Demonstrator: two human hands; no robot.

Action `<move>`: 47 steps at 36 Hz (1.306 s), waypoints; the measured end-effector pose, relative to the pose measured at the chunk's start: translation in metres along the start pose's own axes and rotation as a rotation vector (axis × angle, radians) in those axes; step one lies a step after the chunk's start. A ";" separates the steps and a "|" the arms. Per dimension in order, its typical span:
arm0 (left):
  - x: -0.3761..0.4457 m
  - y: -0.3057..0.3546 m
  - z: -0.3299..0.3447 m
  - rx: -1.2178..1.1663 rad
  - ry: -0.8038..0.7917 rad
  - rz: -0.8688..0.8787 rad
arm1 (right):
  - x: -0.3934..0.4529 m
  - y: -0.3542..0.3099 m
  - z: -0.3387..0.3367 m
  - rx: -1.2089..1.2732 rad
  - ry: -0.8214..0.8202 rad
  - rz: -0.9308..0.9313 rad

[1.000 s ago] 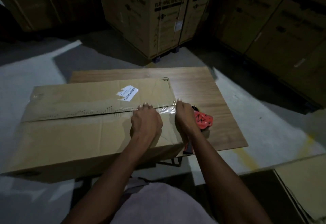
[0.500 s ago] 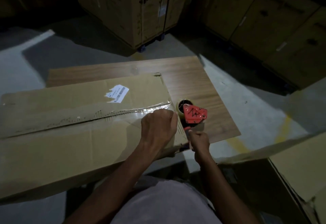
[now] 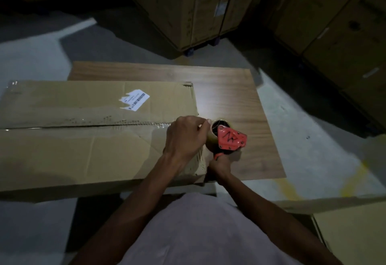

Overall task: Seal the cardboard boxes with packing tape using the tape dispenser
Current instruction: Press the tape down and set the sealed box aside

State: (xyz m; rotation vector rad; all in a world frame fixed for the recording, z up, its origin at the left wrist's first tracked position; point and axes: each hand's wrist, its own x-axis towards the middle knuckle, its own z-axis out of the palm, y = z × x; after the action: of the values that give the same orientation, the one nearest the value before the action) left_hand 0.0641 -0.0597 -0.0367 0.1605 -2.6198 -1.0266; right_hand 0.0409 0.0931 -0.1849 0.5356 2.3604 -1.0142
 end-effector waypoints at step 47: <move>0.075 -0.015 -0.050 -0.796 -1.092 -0.771 | -0.136 -0.057 -0.076 0.835 -0.029 -0.521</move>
State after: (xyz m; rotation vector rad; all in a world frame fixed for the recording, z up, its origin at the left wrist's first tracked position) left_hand 0.0099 -0.1196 0.0068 0.5622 -2.6430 -3.0271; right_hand 0.0951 0.0927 -0.0279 0.1630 1.9990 -2.2467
